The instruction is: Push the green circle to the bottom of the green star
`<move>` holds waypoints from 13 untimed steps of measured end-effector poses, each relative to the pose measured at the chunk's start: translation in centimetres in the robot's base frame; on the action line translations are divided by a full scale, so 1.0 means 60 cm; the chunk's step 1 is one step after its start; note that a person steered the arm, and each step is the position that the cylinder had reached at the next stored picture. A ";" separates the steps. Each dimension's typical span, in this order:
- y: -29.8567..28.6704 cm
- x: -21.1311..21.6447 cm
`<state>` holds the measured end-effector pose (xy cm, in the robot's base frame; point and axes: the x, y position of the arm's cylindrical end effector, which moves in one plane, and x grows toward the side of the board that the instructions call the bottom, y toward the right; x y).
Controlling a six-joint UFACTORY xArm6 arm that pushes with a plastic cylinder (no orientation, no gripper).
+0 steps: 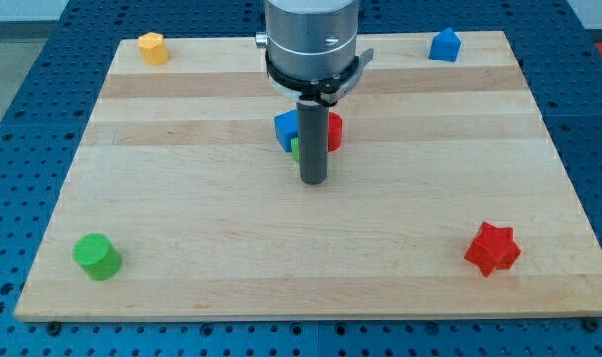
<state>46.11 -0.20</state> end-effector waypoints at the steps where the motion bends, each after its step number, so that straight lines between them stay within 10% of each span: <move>1: 0.000 0.001; 6: -0.170 0.251; 9: -0.390 0.261; 13: -0.427 0.171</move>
<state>56.37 -25.83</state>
